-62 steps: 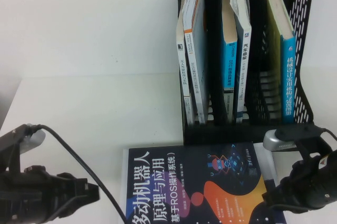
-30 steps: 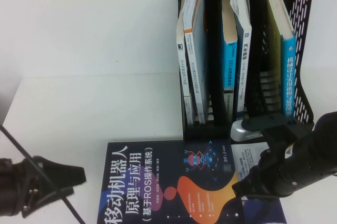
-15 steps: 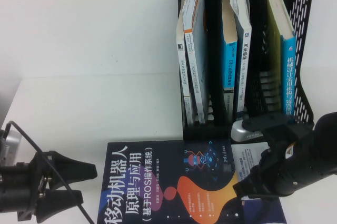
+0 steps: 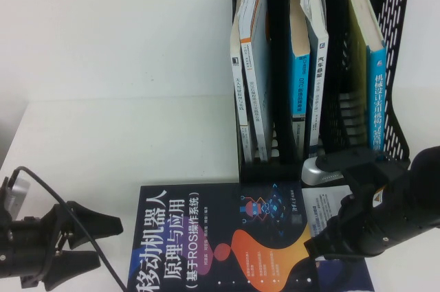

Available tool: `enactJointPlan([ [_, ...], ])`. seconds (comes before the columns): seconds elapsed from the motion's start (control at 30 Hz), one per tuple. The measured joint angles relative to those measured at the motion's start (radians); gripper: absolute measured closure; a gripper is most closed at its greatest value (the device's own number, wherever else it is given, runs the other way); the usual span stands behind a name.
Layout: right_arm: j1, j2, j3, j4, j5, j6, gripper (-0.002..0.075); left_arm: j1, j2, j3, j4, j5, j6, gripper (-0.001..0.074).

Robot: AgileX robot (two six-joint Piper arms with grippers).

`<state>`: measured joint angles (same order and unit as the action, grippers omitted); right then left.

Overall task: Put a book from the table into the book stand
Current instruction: Push book with right arm

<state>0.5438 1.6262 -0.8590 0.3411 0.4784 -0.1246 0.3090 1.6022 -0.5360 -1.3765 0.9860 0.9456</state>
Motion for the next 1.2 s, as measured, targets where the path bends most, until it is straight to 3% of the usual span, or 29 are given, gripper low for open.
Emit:
enactJointPlan([
  [0.13, 0.0, 0.0, 0.0, 0.0, 0.0, 0.0, 0.0721, 0.0, 0.004, 0.0, -0.006, -0.029, -0.002, 0.0092],
  [0.43, 0.0, 0.0, 0.0, 0.01, -0.004, 0.0, 0.0721, 0.0, 0.109, -0.033, -0.009, 0.15, -0.004, 0.0097],
  [0.97, 0.0, 0.0, 0.0, 0.016, 0.003, 0.002, 0.0721, -0.003, 0.32, -0.142, -0.01, 0.157, -0.004, 0.0097],
  [1.2, 0.0, 0.0, 0.0, 0.016, 0.003, 0.023, 0.0721, -0.113, 0.324, -0.198, -0.012, 0.157, -0.004, 0.0099],
])
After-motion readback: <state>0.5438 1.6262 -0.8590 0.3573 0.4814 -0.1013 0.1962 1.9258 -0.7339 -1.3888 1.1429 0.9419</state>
